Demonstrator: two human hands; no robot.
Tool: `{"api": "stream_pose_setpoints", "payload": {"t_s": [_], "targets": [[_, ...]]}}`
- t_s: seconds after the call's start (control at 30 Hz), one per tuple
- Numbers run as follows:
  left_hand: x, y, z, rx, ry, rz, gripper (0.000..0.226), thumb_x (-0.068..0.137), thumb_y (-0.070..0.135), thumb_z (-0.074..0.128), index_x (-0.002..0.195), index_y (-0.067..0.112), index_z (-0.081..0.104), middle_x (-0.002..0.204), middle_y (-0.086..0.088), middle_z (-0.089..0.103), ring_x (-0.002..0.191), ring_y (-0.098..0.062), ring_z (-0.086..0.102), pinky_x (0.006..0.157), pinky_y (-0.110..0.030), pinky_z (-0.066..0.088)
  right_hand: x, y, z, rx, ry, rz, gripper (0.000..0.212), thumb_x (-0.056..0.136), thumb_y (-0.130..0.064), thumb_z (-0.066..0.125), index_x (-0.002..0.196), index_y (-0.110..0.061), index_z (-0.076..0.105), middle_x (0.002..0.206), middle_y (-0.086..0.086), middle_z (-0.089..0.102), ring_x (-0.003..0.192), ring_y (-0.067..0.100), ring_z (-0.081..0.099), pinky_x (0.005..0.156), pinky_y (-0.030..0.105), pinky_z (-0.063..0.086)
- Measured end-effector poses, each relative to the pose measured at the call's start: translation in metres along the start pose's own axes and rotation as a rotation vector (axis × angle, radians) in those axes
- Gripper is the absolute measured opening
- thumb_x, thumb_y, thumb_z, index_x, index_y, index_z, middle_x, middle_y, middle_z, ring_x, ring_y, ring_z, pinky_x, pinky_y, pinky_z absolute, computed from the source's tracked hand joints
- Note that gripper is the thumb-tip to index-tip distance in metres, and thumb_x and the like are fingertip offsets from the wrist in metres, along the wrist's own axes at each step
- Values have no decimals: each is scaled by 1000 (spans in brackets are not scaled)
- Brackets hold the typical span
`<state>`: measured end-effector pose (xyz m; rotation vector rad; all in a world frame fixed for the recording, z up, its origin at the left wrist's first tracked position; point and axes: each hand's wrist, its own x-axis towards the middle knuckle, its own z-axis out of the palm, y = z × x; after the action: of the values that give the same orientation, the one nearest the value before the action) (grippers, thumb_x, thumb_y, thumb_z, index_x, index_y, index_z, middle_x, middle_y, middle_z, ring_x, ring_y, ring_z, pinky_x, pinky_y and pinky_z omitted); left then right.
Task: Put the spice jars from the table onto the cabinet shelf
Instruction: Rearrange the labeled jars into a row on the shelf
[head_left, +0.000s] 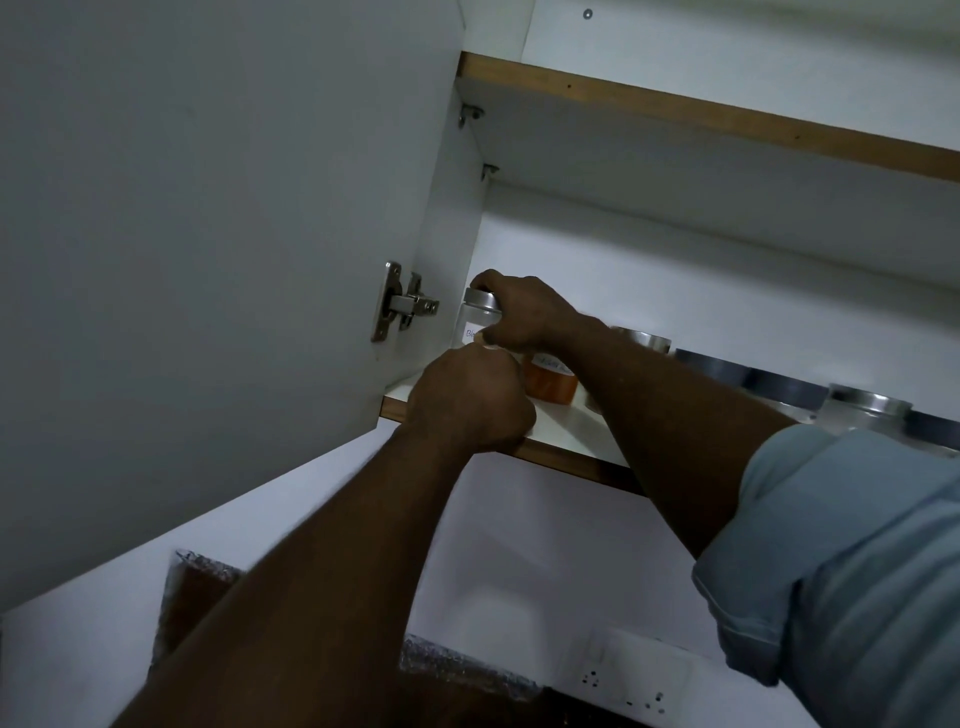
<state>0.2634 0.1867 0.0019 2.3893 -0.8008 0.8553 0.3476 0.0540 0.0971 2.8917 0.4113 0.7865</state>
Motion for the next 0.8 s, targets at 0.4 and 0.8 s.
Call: {"api": "stream_pose_setpoints", "payload": {"t_s": [0.4, 0.8], "targets": [[0, -8, 0, -14, -15, -50, 23, 86, 30, 62, 100, 19, 77, 96, -4, 73, 93, -22, 65, 86, -37, 56, -25, -28, -43, 59, 275, -2, 75, 89, -52, 66, 152, -21, 38, 150, 5, 52, 132, 25, 52, 106, 38, 44], [-4, -5, -6, -9, 14, -90, 22, 88, 36, 64, 92, 22, 81, 75, 1, 71, 72, -18, 62, 65, -27, 45, -225, -36, 0, 68, 233, 315, 38, 102, -52, 44, 122, -25, 62, 116, -1, 70, 103, 21, 65, 81, 35, 50]]}}
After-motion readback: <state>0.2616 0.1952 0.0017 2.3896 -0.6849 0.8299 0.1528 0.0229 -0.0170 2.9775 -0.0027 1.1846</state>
